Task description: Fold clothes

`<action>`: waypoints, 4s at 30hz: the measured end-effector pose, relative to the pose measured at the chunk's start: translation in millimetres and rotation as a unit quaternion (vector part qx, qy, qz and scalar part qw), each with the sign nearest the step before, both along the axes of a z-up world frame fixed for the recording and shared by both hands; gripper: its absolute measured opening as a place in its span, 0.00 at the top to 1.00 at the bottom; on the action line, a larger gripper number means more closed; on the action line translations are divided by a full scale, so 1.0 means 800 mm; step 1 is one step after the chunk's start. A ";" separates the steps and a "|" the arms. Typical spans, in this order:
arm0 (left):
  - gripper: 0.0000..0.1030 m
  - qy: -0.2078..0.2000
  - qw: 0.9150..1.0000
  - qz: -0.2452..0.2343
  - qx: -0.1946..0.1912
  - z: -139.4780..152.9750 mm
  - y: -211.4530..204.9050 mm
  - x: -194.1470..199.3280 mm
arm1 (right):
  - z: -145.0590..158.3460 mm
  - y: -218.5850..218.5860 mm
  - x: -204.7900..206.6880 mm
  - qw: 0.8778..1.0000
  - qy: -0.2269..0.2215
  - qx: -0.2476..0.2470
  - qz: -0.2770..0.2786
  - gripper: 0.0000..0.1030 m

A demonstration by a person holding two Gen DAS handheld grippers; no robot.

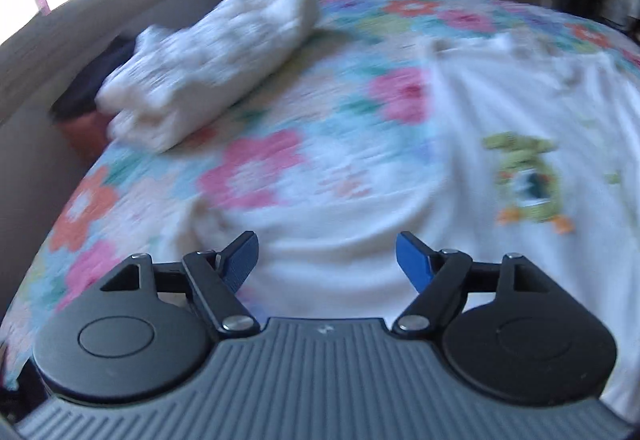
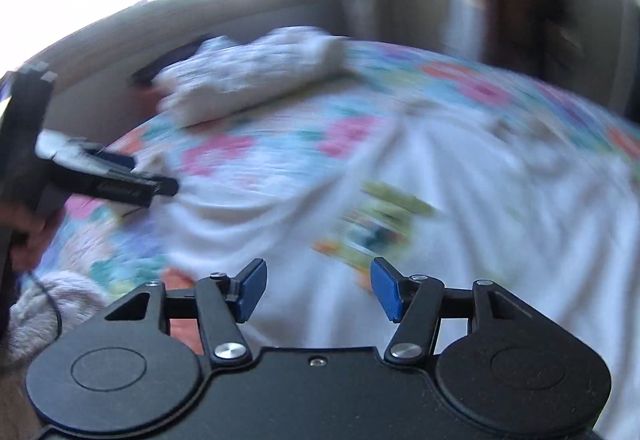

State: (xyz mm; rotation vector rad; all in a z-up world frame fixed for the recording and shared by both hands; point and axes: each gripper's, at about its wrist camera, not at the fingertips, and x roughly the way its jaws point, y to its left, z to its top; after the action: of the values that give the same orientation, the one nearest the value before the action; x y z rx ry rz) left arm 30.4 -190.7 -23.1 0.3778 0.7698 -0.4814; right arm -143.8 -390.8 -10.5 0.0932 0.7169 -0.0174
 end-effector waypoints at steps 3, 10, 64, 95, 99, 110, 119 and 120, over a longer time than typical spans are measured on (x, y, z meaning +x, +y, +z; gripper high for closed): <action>0.19 0.018 0.997 0.076 0.019 -0.035 0.067 0.057 | -0.013 0.056 0.056 0.998 0.016 -0.020 0.064 0.43; 0.11 0.020 0.997 0.046 0.056 -0.115 0.126 0.110 | -0.053 0.141 0.132 0.983 0.052 -0.063 0.163 0.42; 0.31 0.111 0.969 -0.209 -0.065 -0.009 -0.161 -0.207 | -0.097 -0.121 -0.330 0.926 0.000 0.157 -0.342 0.37; 0.31 0.034 0.975 -0.220 -0.015 -0.069 -0.131 -0.383 | -0.104 -0.009 -0.321 0.954 0.040 0.007 -0.297 0.46; 0.30 0.019 0.978 -0.207 -0.028 -0.065 -0.120 -0.385 | -0.095 -0.002 -0.340 0.948 0.014 -0.007 -0.317 0.38; 0.15 -0.006 0.976 -0.204 -0.073 -0.062 -0.083 -0.410 | -0.075 0.024 -0.365 0.933 -0.071 -0.022 -0.351 0.15; 0.00 0.002 0.976 -0.197 -0.095 -0.041 -0.081 -0.417 | -0.072 0.020 -0.369 0.928 -0.073 -0.003 -0.365 0.12; 0.00 -0.002 0.975 -0.198 -0.096 -0.040 -0.082 -0.418 | -0.072 0.021 -0.370 0.927 -0.076 0.000 -0.367 0.11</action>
State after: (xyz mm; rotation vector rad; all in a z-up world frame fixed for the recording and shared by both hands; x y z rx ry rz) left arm -304.0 -256.0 -54.8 0.3523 0.6377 -0.9228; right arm -439.9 -374.3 -68.2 0.3565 0.4929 -0.7223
